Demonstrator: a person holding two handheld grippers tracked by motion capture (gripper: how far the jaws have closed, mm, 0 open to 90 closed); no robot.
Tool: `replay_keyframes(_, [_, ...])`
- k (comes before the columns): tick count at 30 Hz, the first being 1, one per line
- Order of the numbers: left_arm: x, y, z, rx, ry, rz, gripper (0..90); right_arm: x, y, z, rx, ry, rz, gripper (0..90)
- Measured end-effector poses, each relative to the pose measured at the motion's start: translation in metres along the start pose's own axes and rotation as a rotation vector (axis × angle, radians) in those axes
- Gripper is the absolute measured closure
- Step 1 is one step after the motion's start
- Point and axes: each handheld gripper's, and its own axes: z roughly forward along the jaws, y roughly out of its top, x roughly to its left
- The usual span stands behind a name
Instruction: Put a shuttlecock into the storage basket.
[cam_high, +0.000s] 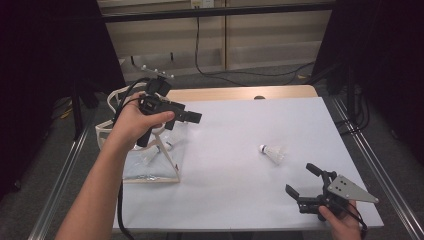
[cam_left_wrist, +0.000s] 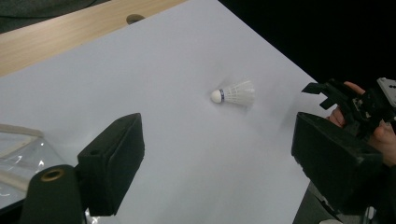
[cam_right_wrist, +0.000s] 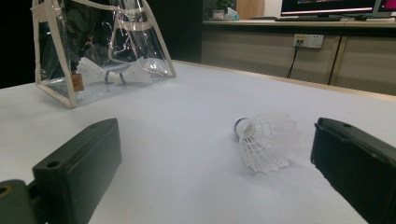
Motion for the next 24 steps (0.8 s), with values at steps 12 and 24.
replay_keyframes(12, [-0.006, -0.001, 0.015, 0.018, -0.009, 0.029, 13.8, 0.000, 0.000, 0.000, 0.000, 0.000, -0.001, 1.7])
replay_keyframes(24, [-0.011, -0.008, 0.030, 0.021, -0.024, 0.035, 12.4, -0.001, 0.000, 0.000, 0.000, 0.000, -0.002, 1.7])
